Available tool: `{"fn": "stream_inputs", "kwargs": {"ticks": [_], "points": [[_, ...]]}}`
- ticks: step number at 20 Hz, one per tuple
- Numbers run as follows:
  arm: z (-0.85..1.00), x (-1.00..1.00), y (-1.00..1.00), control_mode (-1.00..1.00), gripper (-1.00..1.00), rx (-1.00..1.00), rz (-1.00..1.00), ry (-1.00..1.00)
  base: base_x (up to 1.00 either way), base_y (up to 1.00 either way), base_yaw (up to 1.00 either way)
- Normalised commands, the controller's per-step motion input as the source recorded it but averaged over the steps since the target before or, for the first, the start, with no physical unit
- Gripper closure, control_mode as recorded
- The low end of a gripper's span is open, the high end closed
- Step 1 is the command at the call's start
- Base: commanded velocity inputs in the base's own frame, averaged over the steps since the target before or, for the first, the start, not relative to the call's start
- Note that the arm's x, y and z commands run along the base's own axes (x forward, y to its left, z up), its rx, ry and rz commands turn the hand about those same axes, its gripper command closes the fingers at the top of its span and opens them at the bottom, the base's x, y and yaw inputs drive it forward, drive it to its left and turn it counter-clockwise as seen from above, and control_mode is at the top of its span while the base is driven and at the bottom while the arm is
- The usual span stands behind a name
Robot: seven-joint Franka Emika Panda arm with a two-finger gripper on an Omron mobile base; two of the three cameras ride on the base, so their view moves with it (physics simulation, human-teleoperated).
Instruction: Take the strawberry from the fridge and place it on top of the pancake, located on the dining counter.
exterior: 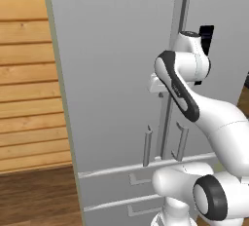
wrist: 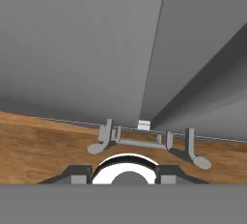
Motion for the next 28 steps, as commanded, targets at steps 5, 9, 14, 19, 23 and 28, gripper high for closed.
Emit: {"fn": "stream_inputs", "kwargs": {"ticks": [5,9,14,19,23,28], "points": [[0.00,-0.02,0.00,1.00,-1.00,0.00,0.00,0.00,-0.47,0.00,0.00],[0.00,0.00,0.00,1.00,-1.00,0.00,0.00,0.00,-0.93,0.00,0.00],[0.00,0.00,0.00,1.00,-1.00,0.00,0.00,0.00,-0.89,0.00,0.00],[0.00,0.00,0.00,1.00,-1.00,0.00,0.00,0.00,-0.53,0.00,-0.02],[-0.26,-0.16,-0.12,-1.00,-1.00,0.00,-0.04,0.00,0.00,0.00,0.00],[-0.54,0.00,-0.49,-1.00,-1.00,0.00,0.00,0.00,0.00,0.00,0.00]]}}
